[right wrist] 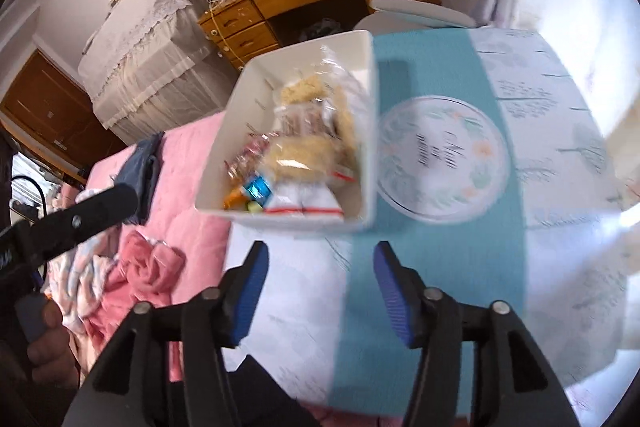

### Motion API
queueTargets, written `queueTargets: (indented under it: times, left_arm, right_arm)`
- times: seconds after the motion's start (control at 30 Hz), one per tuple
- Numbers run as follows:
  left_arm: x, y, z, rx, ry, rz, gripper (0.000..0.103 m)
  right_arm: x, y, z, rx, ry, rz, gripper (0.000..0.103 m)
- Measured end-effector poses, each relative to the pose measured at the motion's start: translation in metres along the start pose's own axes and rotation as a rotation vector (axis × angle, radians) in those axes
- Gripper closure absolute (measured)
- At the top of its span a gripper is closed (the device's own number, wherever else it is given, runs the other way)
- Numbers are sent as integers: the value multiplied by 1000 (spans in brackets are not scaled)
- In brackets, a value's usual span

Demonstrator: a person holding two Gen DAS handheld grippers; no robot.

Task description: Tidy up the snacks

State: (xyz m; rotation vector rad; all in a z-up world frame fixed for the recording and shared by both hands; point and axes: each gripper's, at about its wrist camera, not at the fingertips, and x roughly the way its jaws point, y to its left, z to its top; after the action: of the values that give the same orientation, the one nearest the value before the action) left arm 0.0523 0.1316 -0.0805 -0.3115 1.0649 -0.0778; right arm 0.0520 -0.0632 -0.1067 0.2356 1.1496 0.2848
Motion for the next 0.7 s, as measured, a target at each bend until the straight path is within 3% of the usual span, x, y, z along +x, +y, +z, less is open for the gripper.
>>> queueTargets:
  times: [0.23,0.37,0.6,0.7]
  left_arm:
    - [-15,-56,-47,26,-6,25,10]
    - [-27,-78,-65,37,-26,34,1]
    - [-35,-113,-74,100,-16,68,1]
    - [-34,-123,-76,100,-8,89,1]
  right_arm:
    - [-49,-41,-35,-6,54,-27,25]
    - [-72,-49,-49,-55,82,-22,24]
    - [-101,-65,-64,-7,148,-14,15]
    - [-110,-67,-63,3,132,-31,14]
